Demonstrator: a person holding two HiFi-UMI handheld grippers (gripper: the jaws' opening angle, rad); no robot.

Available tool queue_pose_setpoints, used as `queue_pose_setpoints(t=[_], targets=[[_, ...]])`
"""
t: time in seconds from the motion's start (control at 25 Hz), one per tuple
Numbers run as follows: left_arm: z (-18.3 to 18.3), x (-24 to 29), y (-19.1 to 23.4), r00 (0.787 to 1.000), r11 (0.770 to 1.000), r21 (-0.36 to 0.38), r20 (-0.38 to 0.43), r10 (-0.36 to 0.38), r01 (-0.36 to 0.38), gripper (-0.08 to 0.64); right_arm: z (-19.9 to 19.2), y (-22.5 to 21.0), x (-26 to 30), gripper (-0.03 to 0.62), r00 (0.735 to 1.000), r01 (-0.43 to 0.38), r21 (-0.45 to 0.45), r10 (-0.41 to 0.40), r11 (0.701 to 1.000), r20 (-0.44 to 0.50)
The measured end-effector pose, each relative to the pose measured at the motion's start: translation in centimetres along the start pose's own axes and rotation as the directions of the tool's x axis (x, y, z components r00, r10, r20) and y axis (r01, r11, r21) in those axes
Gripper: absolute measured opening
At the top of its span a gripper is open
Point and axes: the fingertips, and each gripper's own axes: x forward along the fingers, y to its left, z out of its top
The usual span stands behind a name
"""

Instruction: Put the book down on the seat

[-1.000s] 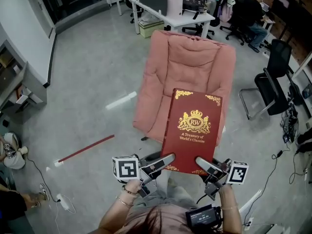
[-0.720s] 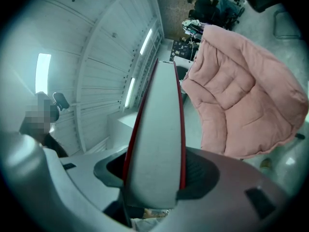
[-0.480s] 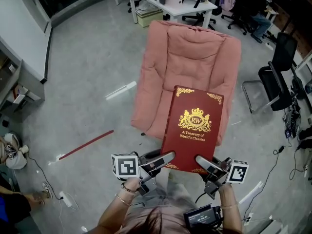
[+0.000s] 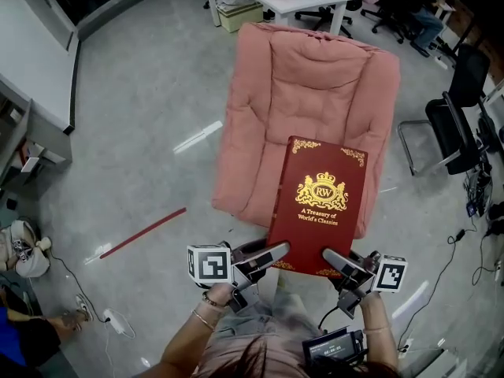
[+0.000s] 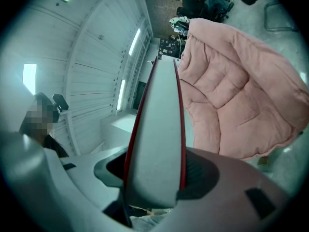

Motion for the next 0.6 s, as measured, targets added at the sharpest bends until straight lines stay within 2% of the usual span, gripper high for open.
queue_pose_setpoints(t=[0.6], targets=[[2.1, 2.1, 4.3, 0.999, 0.998, -0.037, -0.033, 0.043, -0.044, 0.261, 1.7, -4.7, 1.7, 0.262, 1.0, 0.017, 0.064, -0.018, 0.998, 0.011]])
